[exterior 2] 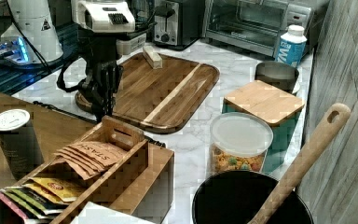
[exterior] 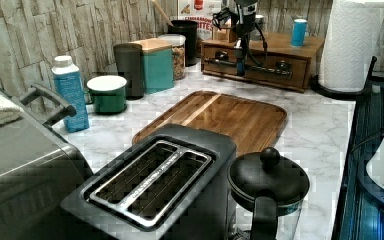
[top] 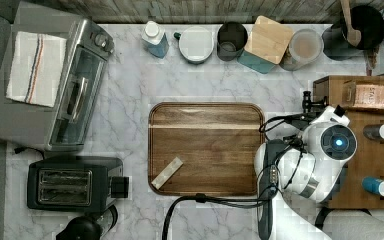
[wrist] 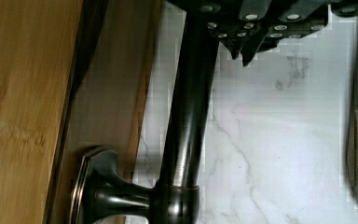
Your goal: Close the drawer.
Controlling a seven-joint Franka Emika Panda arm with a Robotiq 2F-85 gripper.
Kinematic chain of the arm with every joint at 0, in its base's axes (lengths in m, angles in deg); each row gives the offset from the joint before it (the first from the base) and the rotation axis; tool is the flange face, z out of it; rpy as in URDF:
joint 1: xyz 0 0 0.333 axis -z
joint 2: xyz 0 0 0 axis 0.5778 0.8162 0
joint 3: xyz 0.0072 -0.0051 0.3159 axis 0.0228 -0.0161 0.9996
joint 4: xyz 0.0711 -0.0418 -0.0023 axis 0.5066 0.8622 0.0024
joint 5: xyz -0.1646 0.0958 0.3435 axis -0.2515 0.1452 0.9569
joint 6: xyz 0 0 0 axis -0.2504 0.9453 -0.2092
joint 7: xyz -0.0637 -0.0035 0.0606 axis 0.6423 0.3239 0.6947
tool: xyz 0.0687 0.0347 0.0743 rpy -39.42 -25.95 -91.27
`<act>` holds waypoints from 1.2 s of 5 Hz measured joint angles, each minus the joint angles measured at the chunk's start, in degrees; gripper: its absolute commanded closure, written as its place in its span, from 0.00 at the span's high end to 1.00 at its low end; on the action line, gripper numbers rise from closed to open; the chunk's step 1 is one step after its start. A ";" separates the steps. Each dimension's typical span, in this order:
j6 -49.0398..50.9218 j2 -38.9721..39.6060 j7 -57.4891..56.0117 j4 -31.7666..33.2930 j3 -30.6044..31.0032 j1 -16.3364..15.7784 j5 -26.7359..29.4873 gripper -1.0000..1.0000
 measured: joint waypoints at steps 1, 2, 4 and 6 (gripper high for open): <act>0.00 0.08 0.00 -0.11 0.01 -0.03 0.00 0.00; -0.11 0.08 0.00 0.00 0.01 -0.07 0.09 0.00; -0.08 0.13 0.00 -0.11 -0.71 -0.85 0.02 0.00; -0.06 0.14 0.00 -0.11 -0.94 -1.05 0.02 0.00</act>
